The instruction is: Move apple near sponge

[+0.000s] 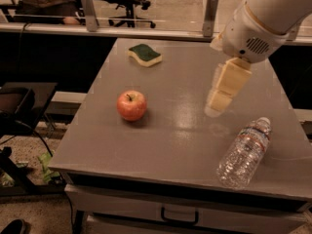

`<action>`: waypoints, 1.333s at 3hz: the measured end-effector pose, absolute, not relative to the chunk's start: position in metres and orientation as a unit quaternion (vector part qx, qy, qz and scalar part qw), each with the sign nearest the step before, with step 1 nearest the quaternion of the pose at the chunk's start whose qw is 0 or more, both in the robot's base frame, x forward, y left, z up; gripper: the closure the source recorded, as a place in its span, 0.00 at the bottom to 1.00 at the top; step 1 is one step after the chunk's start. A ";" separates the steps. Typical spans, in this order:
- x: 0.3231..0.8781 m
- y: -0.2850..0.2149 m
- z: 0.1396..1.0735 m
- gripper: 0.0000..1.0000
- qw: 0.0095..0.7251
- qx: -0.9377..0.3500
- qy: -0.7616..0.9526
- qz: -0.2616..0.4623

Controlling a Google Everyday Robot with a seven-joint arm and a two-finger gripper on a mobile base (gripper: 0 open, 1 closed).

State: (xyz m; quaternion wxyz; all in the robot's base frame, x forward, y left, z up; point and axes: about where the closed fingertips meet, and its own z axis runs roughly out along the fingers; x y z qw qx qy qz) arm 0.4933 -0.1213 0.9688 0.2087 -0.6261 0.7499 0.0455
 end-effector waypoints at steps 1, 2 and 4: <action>0.511 -0.076 0.955 0.00 0.216 -0.639 0.736 0.063; 0.522 -0.031 0.934 0.00 0.211 -0.657 0.720 0.074; 0.541 0.037 0.882 0.00 0.190 -0.690 0.693 0.083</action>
Offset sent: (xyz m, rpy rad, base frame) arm 0.0415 0.1497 -0.0685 0.0319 0.0459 0.1701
